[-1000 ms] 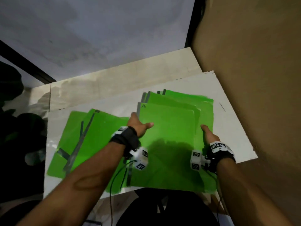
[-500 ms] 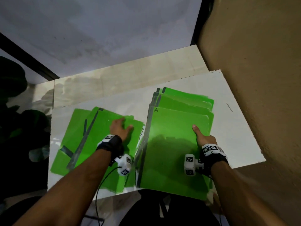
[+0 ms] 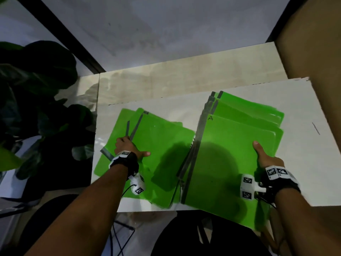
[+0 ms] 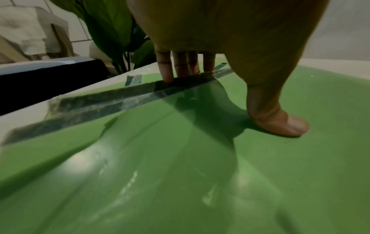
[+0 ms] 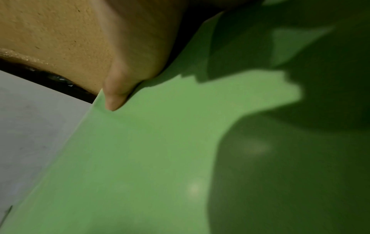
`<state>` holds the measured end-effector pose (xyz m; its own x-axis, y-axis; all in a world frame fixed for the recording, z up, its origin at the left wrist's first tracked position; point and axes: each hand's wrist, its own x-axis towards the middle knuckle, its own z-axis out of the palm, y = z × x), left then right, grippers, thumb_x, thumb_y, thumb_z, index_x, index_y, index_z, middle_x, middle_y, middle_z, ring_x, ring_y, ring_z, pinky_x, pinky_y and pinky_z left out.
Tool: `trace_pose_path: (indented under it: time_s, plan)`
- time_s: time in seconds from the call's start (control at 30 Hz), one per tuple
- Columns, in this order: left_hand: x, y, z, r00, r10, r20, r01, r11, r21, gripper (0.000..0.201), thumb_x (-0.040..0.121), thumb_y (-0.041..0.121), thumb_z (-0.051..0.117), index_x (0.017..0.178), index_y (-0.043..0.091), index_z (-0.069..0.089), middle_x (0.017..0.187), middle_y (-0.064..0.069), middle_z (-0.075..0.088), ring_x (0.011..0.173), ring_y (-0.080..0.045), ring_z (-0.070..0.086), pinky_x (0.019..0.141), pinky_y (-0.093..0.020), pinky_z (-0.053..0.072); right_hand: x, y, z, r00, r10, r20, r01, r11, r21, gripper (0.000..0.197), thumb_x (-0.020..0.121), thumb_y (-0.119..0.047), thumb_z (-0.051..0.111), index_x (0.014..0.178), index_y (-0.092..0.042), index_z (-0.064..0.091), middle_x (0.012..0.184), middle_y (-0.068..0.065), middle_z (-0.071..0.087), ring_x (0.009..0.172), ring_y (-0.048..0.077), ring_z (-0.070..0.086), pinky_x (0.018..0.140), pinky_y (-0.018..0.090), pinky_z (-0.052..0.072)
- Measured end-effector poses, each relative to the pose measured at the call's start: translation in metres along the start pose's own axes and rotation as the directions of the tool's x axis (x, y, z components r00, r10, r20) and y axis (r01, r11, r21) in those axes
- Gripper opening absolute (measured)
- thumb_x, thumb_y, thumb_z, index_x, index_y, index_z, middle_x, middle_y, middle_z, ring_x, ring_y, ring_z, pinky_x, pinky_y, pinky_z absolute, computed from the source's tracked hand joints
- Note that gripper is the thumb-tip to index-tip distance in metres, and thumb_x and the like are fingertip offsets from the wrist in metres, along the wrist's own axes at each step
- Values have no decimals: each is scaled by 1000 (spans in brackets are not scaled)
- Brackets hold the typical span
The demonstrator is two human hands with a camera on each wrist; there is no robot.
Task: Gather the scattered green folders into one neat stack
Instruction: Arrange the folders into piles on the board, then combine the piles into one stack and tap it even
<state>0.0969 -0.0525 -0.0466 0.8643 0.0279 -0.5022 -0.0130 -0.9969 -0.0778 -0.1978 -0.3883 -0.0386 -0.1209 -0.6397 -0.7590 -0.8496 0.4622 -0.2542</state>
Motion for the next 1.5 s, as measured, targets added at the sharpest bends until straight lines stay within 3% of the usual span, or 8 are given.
trace_pose_path:
  time_s: [0.3,0.53,0.7,1.0,1.17,1.27,1.4,1.5]
  plan:
    - [1,-23,0,992,30,119,10,946,-325,123,49,53,87,143,5,23,139,-17,46,124,-37,49,95,-45,49,-14,-8,-2,1000,-24,0,24,993,-119,99,56,-90,52,95,0,64,87,23,62,78,35,63,76,43,51]
    - [-18,-36,6,992,-114,44,116,992,-41,115,48,81,68,127,0,43,126,-16,47,122,-32,44,103,-37,40,-13,-7,0,1000,-19,-18,17,995,-101,101,48,-94,51,85,0,65,91,24,66,81,37,65,81,47,52]
    - [-13,-43,8,994,-84,66,100,951,-294,114,49,72,76,131,3,38,128,-19,49,121,-38,48,99,-46,45,-19,-7,-1,999,-47,-4,46,987,-154,85,61,-85,55,94,-8,69,90,24,64,83,37,65,83,47,51]
    - [-5,-58,-6,989,-7,149,78,877,-474,69,81,58,60,130,11,49,125,-17,57,113,-37,53,97,-45,45,-21,-7,-3,998,-55,-13,52,989,-141,95,54,-93,49,81,-2,61,89,22,62,84,37,63,85,47,50]
    - [-9,-60,-17,998,55,-41,-69,763,-643,56,86,32,66,129,2,48,124,-16,58,112,-32,55,92,-37,42,-21,-6,-3,999,-42,2,41,989,-141,98,53,-93,50,86,-2,64,89,22,63,82,36,64,85,47,50]
    - [3,-67,-51,985,36,-171,-159,589,-793,65,77,41,69,122,-4,54,115,-13,62,106,-27,59,90,-33,46,-22,-6,-3,999,-45,9,46,990,-130,99,52,-93,50,88,-2,63,89,22,64,81,35,63,84,46,50]
    - [13,-52,-95,973,104,-206,-231,392,-891,38,89,13,62,123,-1,55,115,-15,62,106,-26,58,97,-39,46,-23,-5,-3,998,-64,-4,63,992,-108,98,54,-92,51,88,-1,61,83,20,60,75,32,61,81,45,49]
    - [1,-9,-99,967,197,-164,-226,353,-908,54,79,37,70,122,8,56,123,-17,62,113,-31,60,102,-54,44,-22,-4,-2,998,-61,-5,60,993,-101,100,51,-94,50,85,-1,60,84,21,60,76,34,61,85,48,50]
